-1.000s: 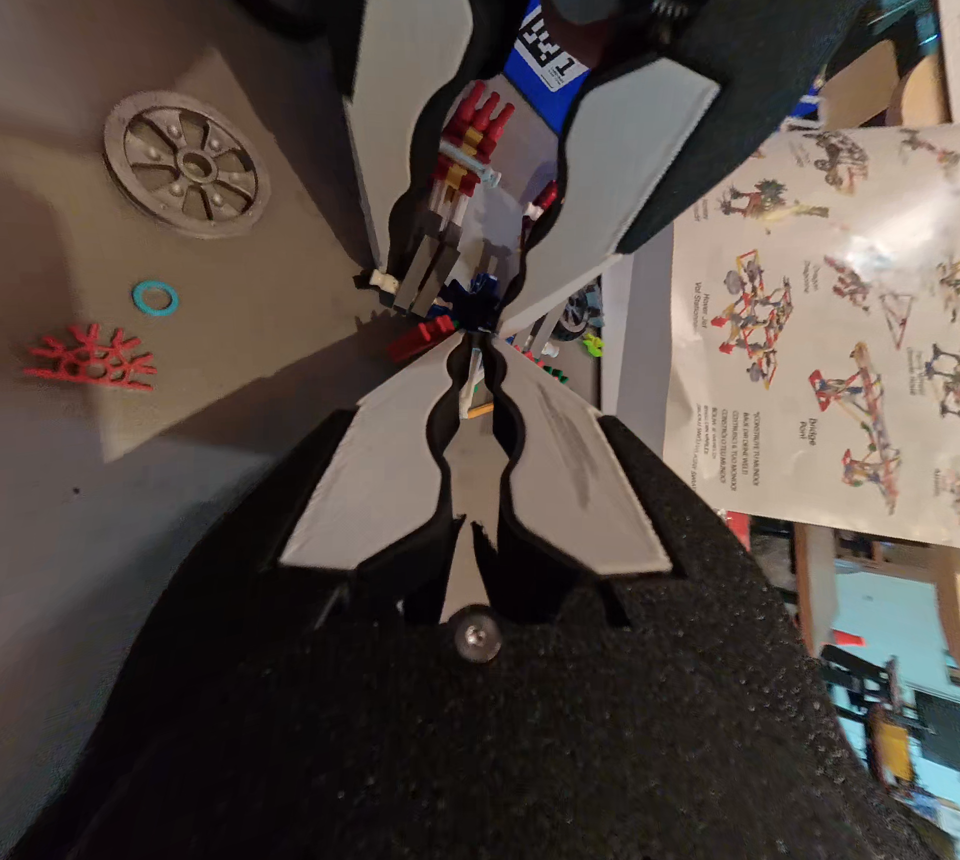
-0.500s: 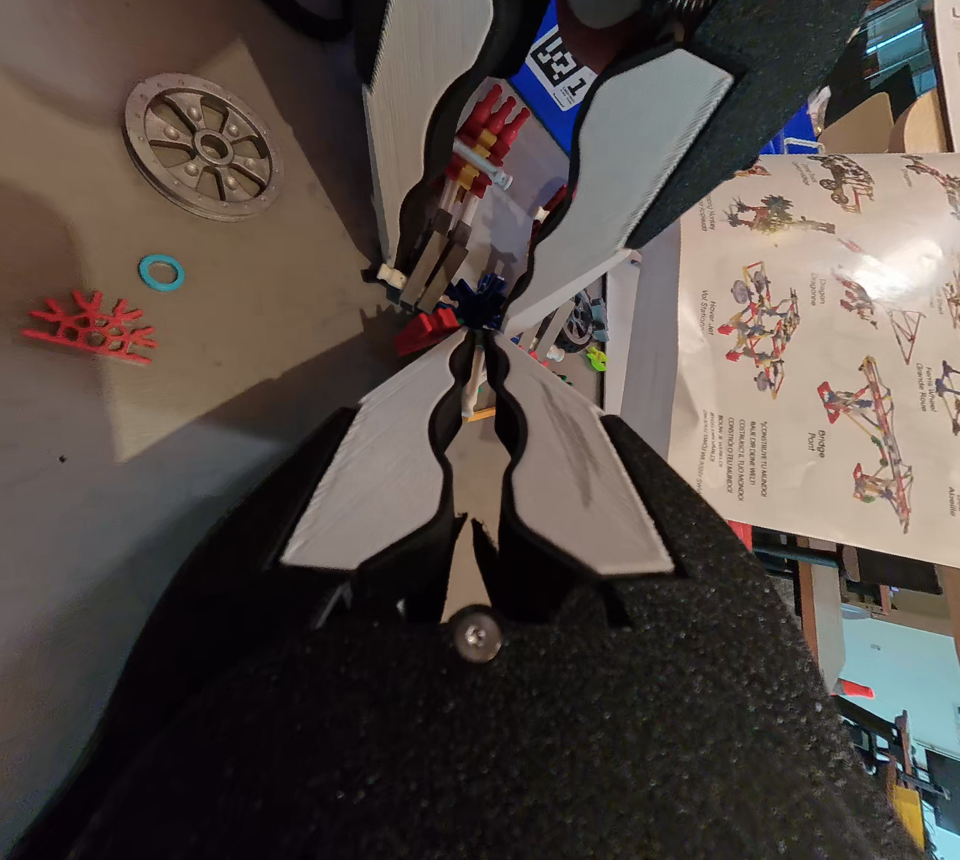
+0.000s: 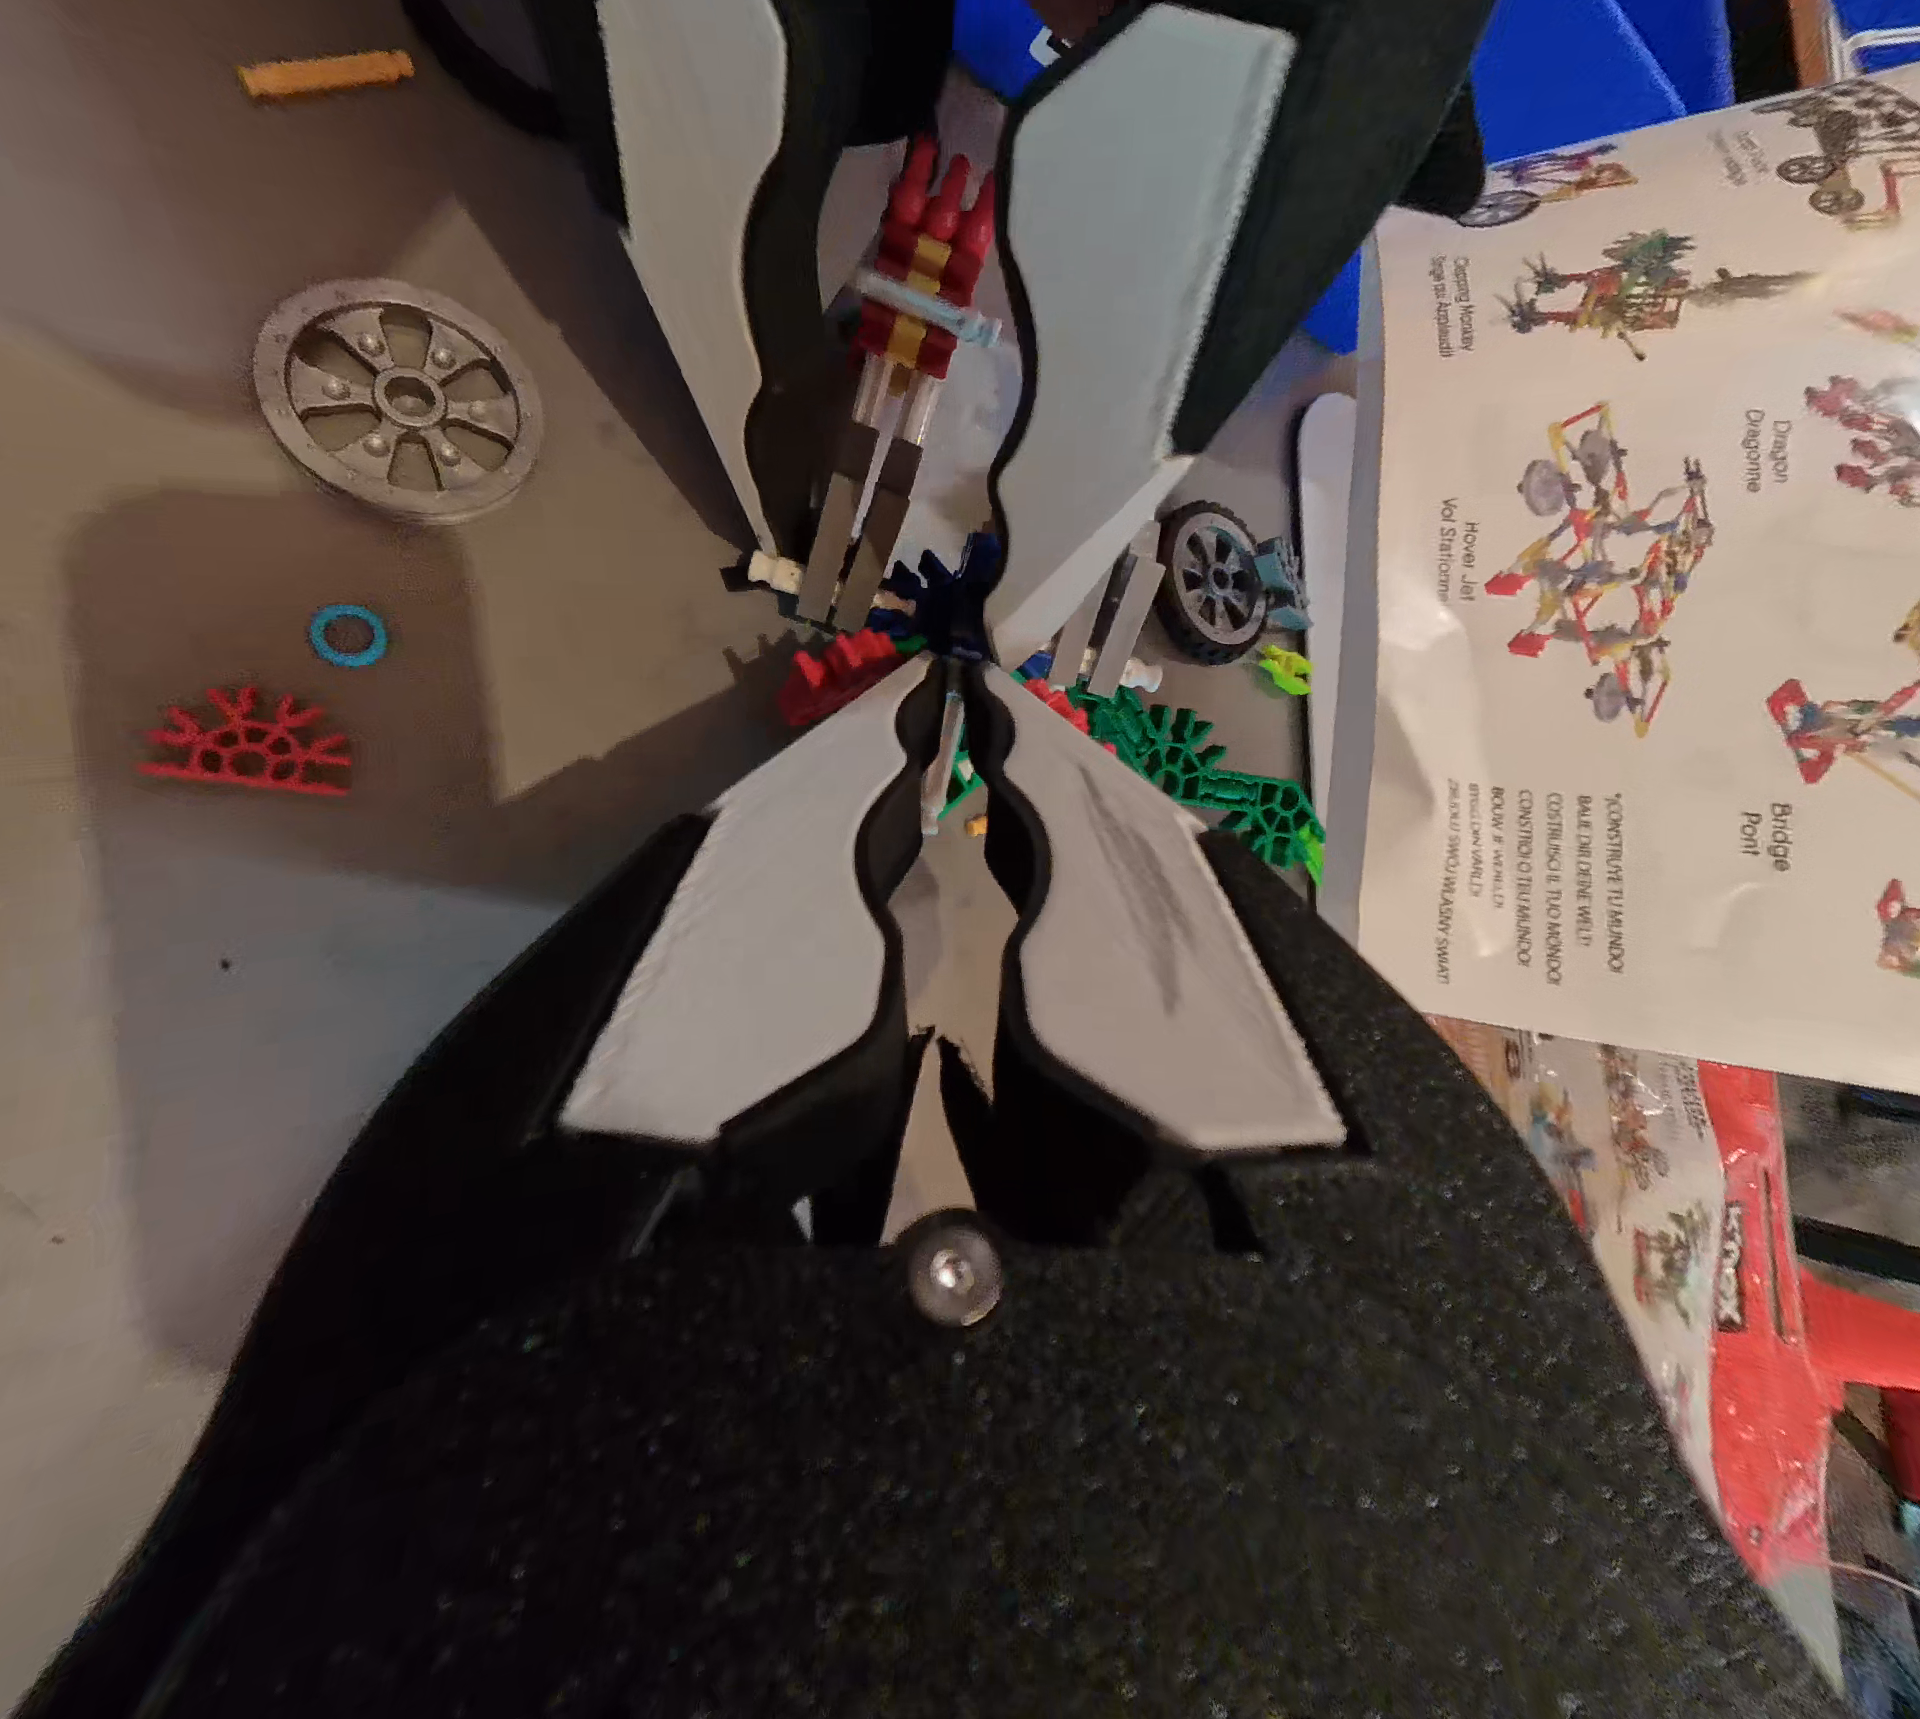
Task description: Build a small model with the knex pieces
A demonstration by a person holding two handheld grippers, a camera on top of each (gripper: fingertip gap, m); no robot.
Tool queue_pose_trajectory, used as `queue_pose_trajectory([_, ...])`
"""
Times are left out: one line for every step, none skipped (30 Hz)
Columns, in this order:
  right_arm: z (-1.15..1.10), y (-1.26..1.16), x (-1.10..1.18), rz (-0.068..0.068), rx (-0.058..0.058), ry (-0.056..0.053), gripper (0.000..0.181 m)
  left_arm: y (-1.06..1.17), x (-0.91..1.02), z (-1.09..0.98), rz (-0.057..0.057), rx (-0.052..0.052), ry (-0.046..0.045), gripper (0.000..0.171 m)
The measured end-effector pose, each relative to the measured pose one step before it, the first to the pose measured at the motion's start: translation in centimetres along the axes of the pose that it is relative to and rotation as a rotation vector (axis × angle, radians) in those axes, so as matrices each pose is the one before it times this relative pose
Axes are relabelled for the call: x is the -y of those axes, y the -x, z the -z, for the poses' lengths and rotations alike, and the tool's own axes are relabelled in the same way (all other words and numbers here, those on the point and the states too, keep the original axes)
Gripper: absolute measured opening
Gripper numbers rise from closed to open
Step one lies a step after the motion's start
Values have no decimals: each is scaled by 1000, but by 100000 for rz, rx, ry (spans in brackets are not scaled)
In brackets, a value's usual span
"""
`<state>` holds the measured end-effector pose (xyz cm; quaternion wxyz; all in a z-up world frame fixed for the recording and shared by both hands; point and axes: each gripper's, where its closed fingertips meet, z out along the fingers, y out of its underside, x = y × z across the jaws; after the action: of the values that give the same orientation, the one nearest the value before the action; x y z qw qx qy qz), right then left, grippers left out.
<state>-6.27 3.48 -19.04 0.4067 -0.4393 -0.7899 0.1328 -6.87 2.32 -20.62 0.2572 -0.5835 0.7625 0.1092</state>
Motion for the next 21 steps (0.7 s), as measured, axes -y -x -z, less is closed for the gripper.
queue_pose_trajectory([5, -8, 27, -855, 868, -484, 4, -2, -1, 7, -96, -1, 29, 44])
queue_pose_trajectory([-9, 8, 23, -2397, 1401, -451, 4, 0, -7, -1, -50, 3, -89, 44])
queue_pose_trajectory([4, -3, 10, -1556, 1256, -990, 4, 0, 5, 4, 42, 0, -97, 44])
queue_pose_trajectory([16, 8, 8, -571, 858, -1153, 4, -3, 1, -2, -22, -21, -73, 44])
queue_pose_trajectory([9, 19, 18, -2425, 1552, -1028, 3, 1, 1, -3, -89, -26, -77, 44])
queue_pose_trajectory([10, -4, 18, -3395, 2090, -1212, 3, 9, -2, -4, 120, -16, -87, 44])
queue_pose_trajectory([0, -5, 1, -1259, 1256, -1011, 3, 0, 3, 7, 156, -29, -157, 44])
queue_pose_trajectory([-3, -9, 24, -1096, 1030, -454, 3, 3, -9, -5, 8, -4, -89, 44])
queue_pose_trajectory([-6, -6, 1, -3377, 1928, -218, 3, 1, -2, 8, 38, 5, -45, 44])
queue_pose_trajectory([-3, 2, 21, -3815, 2396, -80, 3, -1, 8, -4, -2, -10, -60, 44])
queue_pose_trajectory([-17, 5, -13, -1319, 1492, 461, 3, 4, -5, 2, -83, -16, 35, 44])
queue_pose_trajectory([-11, -2, -10, 641, 482, 1324, 3, -7, 6, -4, -66, 0, 38, 44])
queue_pose_trajectory([-29, -14, 10, 2418, -531, 1456, 3, -5, -27, 12, 33, -88, 46, 44])
queue_pose_trajectory([-14, 1, -17, 2383, -645, 1371, 3, -12, -5, 0, 5, -70, -33, 44])
queue_pose_trajectory([-11, 8, -35, 3156, -999, 1529, 3, 2, 7, -1, -58, -27, 20, 44])
queue_pose_trajectory([-15, -12, -18, 3873, -1536, 1723, 3, -8, -2, 9, -128, -72, 101, 44])
queue_pose_trajectory([-10, 9, -6, 3480, -1354, 1365, 3, -9, -4, 1, -167, -64, 110, 43])
queue_pose_trajectory([-8, -2, -12, 2616, -1056, 711, 4, 2, -4, 4, -9, -5, 95, 43])
queue_pose_trajectory([-19, 13, -6, 2403, -1184, 396, 4, -8, 3, -2, 29, 42, 59, 44])
queue_pose_trajectory([-6, 26, 3, 1880, -991, 380, 4, -16, -4, 11, -61, 69, 85, 44])
queue_pose_trajectory([-5, 32, 3, 1501, -790, 403, 4, 2, -4, 3, -103, 34, 173, 44])
